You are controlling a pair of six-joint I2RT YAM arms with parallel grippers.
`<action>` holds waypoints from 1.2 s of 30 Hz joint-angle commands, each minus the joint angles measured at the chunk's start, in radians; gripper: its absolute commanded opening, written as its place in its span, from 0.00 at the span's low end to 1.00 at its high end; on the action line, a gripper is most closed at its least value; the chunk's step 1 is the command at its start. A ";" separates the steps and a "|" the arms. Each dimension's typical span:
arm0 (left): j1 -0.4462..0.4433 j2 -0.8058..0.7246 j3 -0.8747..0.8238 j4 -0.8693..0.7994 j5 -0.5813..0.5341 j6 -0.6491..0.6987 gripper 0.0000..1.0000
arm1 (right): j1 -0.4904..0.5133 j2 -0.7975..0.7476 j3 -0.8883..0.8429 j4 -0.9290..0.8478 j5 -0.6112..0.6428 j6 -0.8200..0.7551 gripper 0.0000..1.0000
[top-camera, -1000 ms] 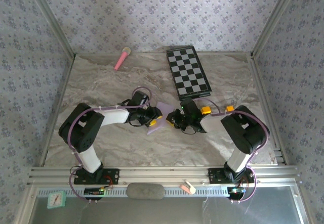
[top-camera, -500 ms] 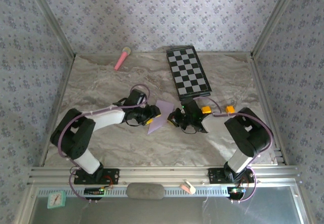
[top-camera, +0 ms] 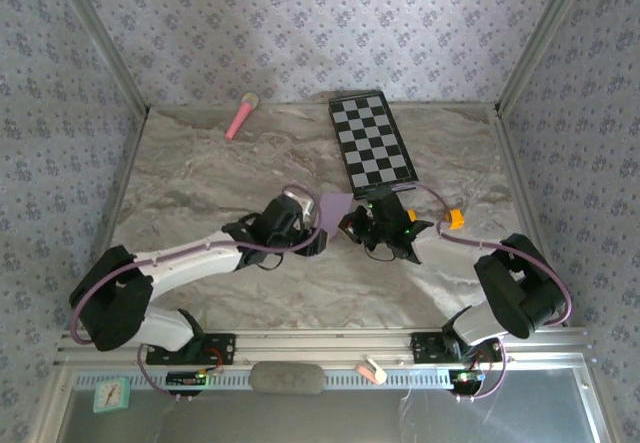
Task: Fold a paper plane with a square sheet of paper (pick it up from the middle)
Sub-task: Fold the wing for the fifth time at the center of the table.
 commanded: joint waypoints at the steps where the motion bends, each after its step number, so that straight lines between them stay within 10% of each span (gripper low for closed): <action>1: -0.044 0.013 -0.039 0.109 -0.097 0.185 0.63 | -0.011 -0.018 0.021 -0.037 0.008 0.043 0.00; 15: -0.119 0.189 -0.078 0.399 -0.157 0.436 0.59 | -0.039 -0.017 0.028 -0.025 -0.050 0.097 0.00; 36: -0.119 0.250 -0.142 0.521 -0.192 0.461 0.34 | -0.049 -0.017 0.022 -0.040 -0.069 0.123 0.02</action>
